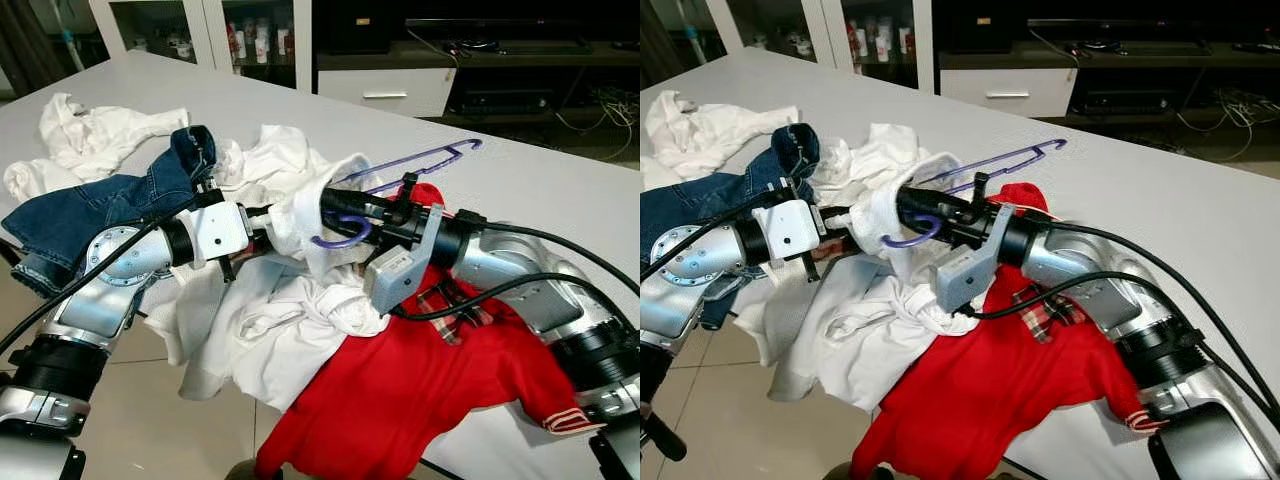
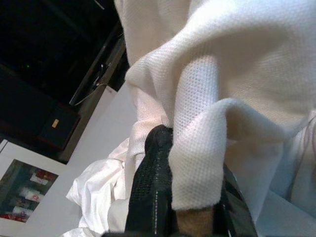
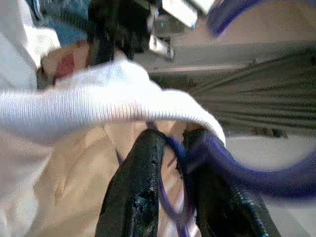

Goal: Hang hanger

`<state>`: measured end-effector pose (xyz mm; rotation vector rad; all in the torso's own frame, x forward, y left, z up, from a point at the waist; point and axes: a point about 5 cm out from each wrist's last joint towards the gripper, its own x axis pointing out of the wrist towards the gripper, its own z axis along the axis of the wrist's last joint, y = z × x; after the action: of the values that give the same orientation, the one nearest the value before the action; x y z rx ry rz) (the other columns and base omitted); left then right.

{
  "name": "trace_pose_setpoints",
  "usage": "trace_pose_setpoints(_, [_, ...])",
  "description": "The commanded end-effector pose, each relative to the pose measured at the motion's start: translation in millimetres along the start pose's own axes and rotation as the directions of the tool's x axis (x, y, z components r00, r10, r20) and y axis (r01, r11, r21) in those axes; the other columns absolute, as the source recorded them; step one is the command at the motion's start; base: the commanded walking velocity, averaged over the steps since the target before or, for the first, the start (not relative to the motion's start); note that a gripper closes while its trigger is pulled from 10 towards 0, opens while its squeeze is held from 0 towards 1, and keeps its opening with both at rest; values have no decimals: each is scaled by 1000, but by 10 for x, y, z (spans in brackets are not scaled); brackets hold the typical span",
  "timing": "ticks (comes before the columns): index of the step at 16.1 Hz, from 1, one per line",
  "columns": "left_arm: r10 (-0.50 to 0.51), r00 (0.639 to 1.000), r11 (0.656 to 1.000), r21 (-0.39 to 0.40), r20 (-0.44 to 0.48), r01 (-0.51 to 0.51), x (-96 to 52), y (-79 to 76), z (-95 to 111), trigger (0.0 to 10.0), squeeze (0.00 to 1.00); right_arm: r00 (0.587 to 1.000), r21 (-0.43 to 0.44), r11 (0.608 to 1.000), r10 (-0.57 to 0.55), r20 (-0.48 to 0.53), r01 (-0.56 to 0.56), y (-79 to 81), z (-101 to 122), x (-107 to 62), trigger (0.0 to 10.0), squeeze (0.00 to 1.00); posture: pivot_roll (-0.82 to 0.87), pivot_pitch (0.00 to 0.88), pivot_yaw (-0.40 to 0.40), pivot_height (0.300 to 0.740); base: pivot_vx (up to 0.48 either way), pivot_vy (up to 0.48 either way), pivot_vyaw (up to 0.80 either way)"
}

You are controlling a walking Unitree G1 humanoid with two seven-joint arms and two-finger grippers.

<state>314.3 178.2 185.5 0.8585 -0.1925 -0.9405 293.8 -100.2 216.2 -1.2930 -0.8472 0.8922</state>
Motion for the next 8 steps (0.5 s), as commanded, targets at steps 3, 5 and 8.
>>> trace_pose_setpoints(3, [-16, 1000, 1000, -11, -23, 16, -24, -40, -53, 0, 0, 992, 25, 997, -74, -102, 77, -114, -163, -181, 10000, 800, 73, 0, 16, 740, 0, 0, 0])
trace_pose_setpoints(5, [-18, 1000, 1000, -12, -21, 18, -13, -40, -52, 0, 0, 991, 36, 996, -76, -112, 81, -122, -173, -197, 10000, 1000, 69, 0, 18, 740, 0, 0, 0])
trace_pose_setpoints(8, [8, 1000, 999, -38, -24, -9, -29, -36, -107, 0, 0, 971, 171, 973, -121, -205, 158, -175, -285, -386, 10000, 0, 72, 0, 17, 740, 0, 0, 0])
